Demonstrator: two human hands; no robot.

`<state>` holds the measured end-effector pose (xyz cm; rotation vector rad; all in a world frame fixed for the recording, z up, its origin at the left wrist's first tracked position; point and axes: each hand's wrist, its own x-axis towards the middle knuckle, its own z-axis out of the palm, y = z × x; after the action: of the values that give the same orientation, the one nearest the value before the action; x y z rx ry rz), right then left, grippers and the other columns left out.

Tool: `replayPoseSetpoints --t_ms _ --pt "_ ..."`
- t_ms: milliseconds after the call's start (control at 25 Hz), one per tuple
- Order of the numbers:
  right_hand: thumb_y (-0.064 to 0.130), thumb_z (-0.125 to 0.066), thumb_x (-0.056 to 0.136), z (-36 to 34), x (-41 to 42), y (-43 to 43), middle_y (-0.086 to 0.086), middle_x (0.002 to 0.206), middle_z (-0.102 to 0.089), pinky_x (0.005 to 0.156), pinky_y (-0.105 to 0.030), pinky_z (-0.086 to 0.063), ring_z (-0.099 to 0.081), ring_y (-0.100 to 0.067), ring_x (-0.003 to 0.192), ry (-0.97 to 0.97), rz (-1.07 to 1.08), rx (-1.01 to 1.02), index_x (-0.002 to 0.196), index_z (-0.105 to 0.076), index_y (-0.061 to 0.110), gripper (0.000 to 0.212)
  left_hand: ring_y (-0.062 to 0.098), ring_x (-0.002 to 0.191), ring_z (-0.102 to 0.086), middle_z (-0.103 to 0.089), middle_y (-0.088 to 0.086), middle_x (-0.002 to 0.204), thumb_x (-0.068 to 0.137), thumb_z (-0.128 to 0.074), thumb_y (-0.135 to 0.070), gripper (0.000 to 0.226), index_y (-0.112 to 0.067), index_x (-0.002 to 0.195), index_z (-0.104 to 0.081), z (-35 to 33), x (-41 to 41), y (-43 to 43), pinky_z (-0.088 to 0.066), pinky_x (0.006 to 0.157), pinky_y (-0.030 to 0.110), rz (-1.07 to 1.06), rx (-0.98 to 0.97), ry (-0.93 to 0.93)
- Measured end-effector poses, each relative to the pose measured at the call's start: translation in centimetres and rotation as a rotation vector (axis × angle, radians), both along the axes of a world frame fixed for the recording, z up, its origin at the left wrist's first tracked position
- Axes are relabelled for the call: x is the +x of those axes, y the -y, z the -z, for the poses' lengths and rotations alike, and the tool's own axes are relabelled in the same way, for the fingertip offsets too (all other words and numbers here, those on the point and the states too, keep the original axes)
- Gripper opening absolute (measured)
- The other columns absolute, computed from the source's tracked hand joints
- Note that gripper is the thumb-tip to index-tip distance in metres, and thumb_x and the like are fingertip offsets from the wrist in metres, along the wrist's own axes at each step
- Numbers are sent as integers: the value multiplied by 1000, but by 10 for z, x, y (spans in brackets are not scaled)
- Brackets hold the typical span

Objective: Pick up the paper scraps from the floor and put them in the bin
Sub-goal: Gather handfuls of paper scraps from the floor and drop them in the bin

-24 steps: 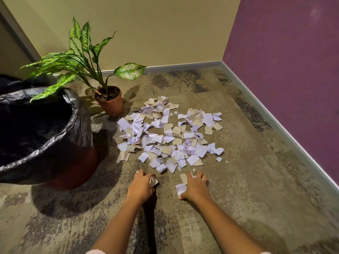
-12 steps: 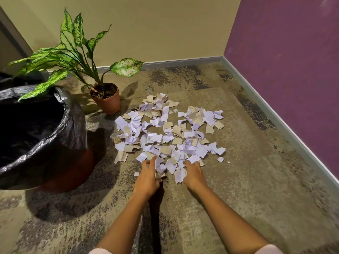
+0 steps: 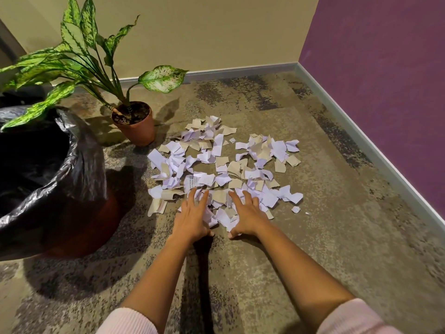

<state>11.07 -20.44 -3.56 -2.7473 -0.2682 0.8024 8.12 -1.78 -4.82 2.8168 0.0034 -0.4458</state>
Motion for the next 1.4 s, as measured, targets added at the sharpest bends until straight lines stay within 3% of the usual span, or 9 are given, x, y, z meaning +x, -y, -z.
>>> replayPoseSetpoints --t_ms 160,280,440,560,760,920,1200,1320,1400 --pt "37 -87 65 7 3 -4 -6 160 8 105 -56 -36 8 -38 145 -23 -59 -54 150 -3 42 120 34 136 -27 -16 2 157 76 -78 -27 89 -41 147 -26 2 11 5 -49 93 48 91 64 -46" --pt "32 -86 68 11 2 -6 -5 159 0 105 -55 -38 4 -38 143 -18 -59 -22 146 -27 40 98 31 127 -37 -33 1 145 76 -78 -23 69 -38 136 -47 3 12 5 -51 91 45 88 5 -48" --pt "10 -69 82 12 -4 -9 -8 153 -19 103 -48 -42 -11 -35 140 76 -27 29 137 -49 33 63 25 109 -53 -47 1 125 81 -70 -12 45 -28 123 -64 -2 6 5 -52 82 38 45 -60 33" --pt "2 -56 87 8 -11 -9 -11 144 -32 101 -46 -43 -22 -37 137 101 -24 32 131 -57 28 52 19 98 -62 -53 1 116 82 -67 -3 37 -22 113 -71 -11 0 6 -52 78 31 22 -141 31" --pt "0 -59 85 -11 -15 -8 -15 119 -52 85 -33 -47 -53 -35 111 84 -7 38 108 -70 16 30 15 96 -62 -57 -2 112 84 -65 -1 30 -21 104 -75 -30 -13 2 -49 77 25 29 -129 59" --pt "-4 -60 83 -36 -19 -9 -13 114 -59 78 -28 -47 -61 -31 98 94 87 85 100 -74 17 31 17 100 -61 -58 -3 109 84 -67 -6 24 -23 99 -75 -50 -21 -1 -52 86 32 -31 -156 112" --pt "-8 -58 86 -81 -22 -19 -10 98 -67 63 -29 -60 -68 -17 66 62 299 373 93 -74 19 32 16 93 -58 -57 -3 104 79 -69 0 31 -24 97 -76 -99 -26 -19 -38 66 15 -176 -297 321" --pt "-6 -57 89 -108 -17 -37 -8 78 -67 66 -42 -61 -71 -20 58 62 364 513 75 -72 19 32 16 90 -59 -61 -2 101 79 -72 -3 28 -26 94 -77 -131 -27 -35 -46 70 25 -240 -341 463" --pt "-10 -54 89 -131 -13 -55 -8 75 -67 61 -40 -62 -70 -22 54 57 399 636 73 -71 14 34 15 92 -60 -62 -3 102 81 -73 -5 25 -25 95 -78 -156 -28 -46 -50 76 30 -290 -375 547"
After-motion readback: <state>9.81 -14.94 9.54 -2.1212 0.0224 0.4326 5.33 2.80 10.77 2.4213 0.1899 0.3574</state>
